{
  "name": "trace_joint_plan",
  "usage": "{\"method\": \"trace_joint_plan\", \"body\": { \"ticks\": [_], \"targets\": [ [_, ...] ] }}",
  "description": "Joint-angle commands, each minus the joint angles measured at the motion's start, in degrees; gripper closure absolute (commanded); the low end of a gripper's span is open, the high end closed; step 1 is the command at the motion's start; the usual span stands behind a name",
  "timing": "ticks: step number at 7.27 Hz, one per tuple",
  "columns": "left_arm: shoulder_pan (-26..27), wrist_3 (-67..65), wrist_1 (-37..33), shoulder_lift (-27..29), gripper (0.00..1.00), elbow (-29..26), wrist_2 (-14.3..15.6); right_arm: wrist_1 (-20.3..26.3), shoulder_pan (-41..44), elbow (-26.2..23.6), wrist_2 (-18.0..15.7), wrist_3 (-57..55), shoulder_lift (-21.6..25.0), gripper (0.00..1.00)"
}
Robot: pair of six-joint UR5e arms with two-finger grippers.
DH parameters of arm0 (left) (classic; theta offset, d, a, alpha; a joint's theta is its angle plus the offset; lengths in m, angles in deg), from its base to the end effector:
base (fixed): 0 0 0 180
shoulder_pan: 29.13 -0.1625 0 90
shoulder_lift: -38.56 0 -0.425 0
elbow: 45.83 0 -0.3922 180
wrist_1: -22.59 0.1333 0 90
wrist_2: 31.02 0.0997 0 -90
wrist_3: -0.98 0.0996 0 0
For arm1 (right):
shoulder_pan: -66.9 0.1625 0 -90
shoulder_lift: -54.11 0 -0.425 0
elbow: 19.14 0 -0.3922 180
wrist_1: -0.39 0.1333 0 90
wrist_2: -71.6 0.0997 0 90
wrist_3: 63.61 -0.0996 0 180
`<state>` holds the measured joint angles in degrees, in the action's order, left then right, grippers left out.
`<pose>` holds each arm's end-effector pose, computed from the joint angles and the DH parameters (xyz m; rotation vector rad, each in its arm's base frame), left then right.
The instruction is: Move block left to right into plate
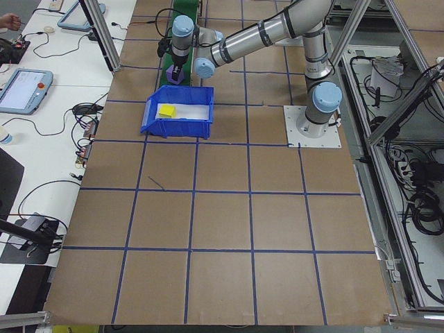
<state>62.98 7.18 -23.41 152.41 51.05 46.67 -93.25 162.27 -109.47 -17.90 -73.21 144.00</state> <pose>-0.1776 -0.6222 0.2790 -0.2477 -2.9051 0.3501 0.1802 -0.4834 0.4906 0.1149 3.1224 -0.0848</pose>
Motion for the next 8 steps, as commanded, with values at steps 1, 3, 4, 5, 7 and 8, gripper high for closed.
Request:
{"method": "trace_joint_plan", "body": {
  "ticks": [1, 3, 4, 5, 7, 8],
  "targets": [
    [-0.26, -0.23, -0.31, -2.48, 0.0, -1.07, 3.14, -0.4, 0.52, -0.28, 0.38, -0.76, 0.02, 0.0],
    [-2.53, -0.23, -0.66, -5.04, 0.0, -1.96, 8.26, 0.03, 0.0, -0.72, -0.23, -0.77, -0.33, 0.0],
    [-6.29, 0.56, -1.27, -4.87, 0.0, -1.96, 8.01, -0.4, 0.08, -1.24, -0.59, 0.02, -0.59, 0.0],
    [-9.46, 7.44, -1.28, -4.26, 0.0, -1.96, 7.83, -0.75, -0.7, -1.25, -0.5, 0.81, -0.59, 0.0],
    [-12.56, 17.85, -1.1, -1.28, 0.0, -2.05, 7.83, -2.24, -5.61, -1.25, 0.37, 3.89, -1.82, 0.0],
    [-12.83, 18.83, -0.75, -0.13, 0.0, -2.05, 7.91, -2.33, -8.33, -0.64, 1.16, 4.24, -4.09, 0.0]
  ]
}}
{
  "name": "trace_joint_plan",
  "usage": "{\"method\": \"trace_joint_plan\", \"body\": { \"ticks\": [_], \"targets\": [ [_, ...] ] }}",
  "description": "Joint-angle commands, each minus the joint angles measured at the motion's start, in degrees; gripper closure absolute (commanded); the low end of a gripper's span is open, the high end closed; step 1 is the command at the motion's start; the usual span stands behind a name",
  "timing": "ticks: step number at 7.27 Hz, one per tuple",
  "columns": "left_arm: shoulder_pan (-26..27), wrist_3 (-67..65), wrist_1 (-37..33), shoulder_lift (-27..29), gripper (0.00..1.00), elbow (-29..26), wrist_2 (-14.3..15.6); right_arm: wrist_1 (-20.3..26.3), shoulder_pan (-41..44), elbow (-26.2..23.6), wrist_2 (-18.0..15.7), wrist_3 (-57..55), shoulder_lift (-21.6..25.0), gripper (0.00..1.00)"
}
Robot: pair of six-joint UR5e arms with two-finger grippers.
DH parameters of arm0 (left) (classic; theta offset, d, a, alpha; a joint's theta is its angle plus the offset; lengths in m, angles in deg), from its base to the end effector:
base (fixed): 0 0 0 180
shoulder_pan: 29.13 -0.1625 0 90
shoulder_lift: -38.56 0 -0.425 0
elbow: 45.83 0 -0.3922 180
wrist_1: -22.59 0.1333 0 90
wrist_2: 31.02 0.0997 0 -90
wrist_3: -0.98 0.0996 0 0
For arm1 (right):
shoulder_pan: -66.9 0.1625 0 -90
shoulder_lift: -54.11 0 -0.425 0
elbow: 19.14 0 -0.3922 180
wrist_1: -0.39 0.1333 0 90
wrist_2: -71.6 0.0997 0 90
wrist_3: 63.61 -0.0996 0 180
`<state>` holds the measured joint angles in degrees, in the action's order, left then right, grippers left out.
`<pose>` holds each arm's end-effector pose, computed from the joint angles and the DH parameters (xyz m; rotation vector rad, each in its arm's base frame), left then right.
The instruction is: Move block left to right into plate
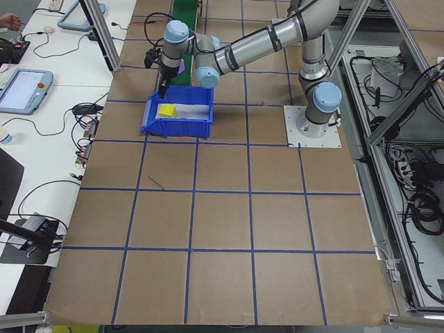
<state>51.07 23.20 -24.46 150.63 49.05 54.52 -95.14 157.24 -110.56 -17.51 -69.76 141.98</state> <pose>-0.0313 -0.6473 0.3106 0.3529 3.0860 -0.4530 0.1379 -0.5095 0.4668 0.1579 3.1197 -0.0525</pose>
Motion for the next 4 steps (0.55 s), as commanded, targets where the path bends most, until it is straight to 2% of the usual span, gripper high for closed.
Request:
{"method": "trace_joint_plan", "body": {
  "ticks": [1, 3, 4],
  "targets": [
    [-1.01, 3.44, 0.3, 2.53, 0.0, 0.12, 0.15, -2.53, -6.54, 0.8, 5.21, 2.62, -4.44, 0.0],
    [-1.1, 7.65, 0.38, 5.78, 0.0, 0.39, 0.42, -4.74, -14.01, 1.42, 5.96, 13.57, -9.54, 0.0],
    [-1.1, 7.84, 0.38, 6.4, 0.0, 0.04, 0.42, -5.7, -16.22, 2.11, 7.44, 14.41, -11.57, 0.0]
  ]
}}
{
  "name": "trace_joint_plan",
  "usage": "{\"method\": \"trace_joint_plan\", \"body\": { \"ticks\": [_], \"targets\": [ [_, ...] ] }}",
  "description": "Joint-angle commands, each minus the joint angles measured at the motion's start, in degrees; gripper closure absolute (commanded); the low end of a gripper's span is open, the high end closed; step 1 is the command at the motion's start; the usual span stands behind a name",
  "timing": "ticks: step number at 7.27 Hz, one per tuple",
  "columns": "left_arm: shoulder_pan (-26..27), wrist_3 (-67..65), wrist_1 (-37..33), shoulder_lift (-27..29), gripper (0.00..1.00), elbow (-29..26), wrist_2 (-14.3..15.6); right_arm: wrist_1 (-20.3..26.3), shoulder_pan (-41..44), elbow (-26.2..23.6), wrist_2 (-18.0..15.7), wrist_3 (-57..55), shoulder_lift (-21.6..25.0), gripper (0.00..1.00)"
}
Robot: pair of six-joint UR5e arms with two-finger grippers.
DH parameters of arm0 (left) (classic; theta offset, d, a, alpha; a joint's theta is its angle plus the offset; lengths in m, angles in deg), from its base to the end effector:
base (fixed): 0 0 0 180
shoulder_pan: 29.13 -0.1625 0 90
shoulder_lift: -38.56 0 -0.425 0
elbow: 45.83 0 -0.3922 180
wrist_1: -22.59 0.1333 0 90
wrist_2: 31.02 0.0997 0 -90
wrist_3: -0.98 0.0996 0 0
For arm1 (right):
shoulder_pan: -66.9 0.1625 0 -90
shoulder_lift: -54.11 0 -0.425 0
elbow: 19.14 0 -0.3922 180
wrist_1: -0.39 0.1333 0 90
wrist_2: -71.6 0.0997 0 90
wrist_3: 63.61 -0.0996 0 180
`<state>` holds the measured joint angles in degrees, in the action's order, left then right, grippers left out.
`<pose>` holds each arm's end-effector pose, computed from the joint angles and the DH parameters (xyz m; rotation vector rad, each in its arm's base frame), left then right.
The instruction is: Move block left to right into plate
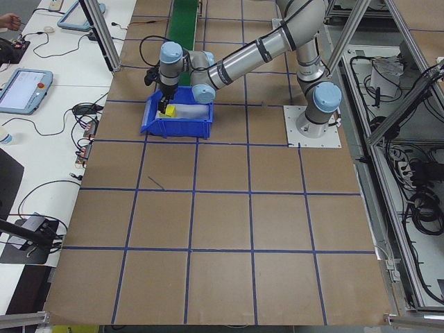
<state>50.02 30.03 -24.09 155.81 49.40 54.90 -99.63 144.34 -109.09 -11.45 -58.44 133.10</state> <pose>-0.0170 -0.6570 0.2509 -0.5044 -3.0824 0.3165 0.0192 -0.5824 0.4046 0.1961 3.0128 -0.0038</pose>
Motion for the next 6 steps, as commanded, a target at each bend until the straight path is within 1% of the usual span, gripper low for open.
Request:
{"method": "trace_joint_plan", "body": {
  "ticks": [1, 2, 3, 4, 5, 6],
  "targets": [
    [-0.05, 1.01, 0.02, 1.4, 0.0, -0.22, 0.04, -2.01, -4.65, 1.18, 2.96, 3.26, -4.53, 0.0],
    [-0.05, 1.01, 0.97, 2.01, 0.12, -0.22, -0.14, -3.58, -6.14, 1.1, 3.5, 6.05, -6.81, 0.0],
    [-0.05, 1.09, 2.55, 2.19, 0.4, -0.14, -0.05, -3.94, -8.33, 1.18, 6.29, 9.12, -8.92, 0.0],
    [-0.05, 1.09, 2.65, 1.76, 0.57, -0.4, -0.14, -6.12, -8.97, 1.18, 7.36, 10.37, -10.16, 0.0],
    [-0.05, 0.83, 3.96, 0.27, 0.62, -0.75, -0.14, -7.97, -9.06, 1.01, 7.55, 13.52, -11.74, 0.01],
    [0.04, 0.66, 4.58, -2.44, 0.62, -2.49, -0.31, -8.86, -9.06, 0.75, 9.03, 13.72, -12.54, 0.01]
  ]
}}
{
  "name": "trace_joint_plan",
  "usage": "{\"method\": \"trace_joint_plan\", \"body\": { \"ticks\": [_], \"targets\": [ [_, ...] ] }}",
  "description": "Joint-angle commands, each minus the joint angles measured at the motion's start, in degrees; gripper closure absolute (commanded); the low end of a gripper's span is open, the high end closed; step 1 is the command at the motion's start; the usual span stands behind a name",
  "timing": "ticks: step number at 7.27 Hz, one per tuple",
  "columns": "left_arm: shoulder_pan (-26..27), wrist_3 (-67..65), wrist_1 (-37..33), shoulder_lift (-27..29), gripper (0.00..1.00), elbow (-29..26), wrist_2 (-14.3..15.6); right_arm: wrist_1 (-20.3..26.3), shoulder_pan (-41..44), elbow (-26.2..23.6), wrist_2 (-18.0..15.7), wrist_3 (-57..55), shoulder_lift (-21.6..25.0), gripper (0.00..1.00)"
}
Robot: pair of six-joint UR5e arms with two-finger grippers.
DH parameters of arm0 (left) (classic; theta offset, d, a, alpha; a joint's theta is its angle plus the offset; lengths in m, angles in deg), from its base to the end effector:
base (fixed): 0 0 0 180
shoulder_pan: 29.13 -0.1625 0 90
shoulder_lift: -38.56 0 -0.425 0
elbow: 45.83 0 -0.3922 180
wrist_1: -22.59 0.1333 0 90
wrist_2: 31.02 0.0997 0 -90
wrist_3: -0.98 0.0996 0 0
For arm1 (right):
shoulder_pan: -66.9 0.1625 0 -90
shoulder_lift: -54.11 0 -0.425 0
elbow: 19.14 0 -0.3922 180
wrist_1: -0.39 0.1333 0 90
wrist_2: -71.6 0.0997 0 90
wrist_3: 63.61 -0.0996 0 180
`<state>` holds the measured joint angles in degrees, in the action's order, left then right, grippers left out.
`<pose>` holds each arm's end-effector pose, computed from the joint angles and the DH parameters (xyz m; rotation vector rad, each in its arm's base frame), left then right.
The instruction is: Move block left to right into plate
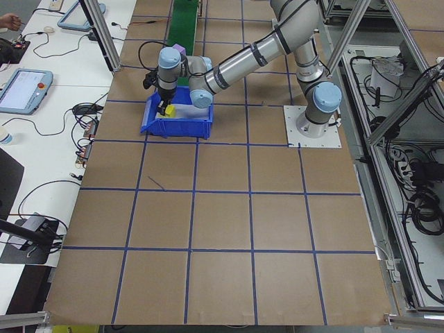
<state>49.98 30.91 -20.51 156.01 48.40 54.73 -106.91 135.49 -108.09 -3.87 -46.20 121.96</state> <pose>-0.0150 -0.6668 0.2640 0.5260 3.0437 -0.4267 -0.0787 -0.6343 0.3121 0.1127 2.8782 -0.0319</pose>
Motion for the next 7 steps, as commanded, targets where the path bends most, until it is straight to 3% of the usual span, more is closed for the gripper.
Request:
{"method": "trace_joint_plan", "body": {
  "ticks": [1, 3, 5, 7],
  "targets": [
    [0.16, -0.31, 0.66, -5.88, 0.62, -2.9, -0.93, -1.68, -0.21, -0.17, 2.94, -1.73, -1.49, 0.01],
    [1.74, -6.32, 0.57, -9.42, 0.62, -2.22, -7.76, -1.77, -0.21, -0.08, 3.04, -3.61, -2.02, 0.01],
    [8.57, -16.71, 0.83, -8.91, 0.62, -1.6, -7.7, -2.03, -0.21, -0.08, 3.04, -3.78, -2.02, 0.01],
    [10.88, -20.08, 1.35, -6.81, 0.62, -0.55, -7.7, -2.65, -0.21, -0.17, 3.04, -3.52, -2.02, 0.0]
  ]
}}
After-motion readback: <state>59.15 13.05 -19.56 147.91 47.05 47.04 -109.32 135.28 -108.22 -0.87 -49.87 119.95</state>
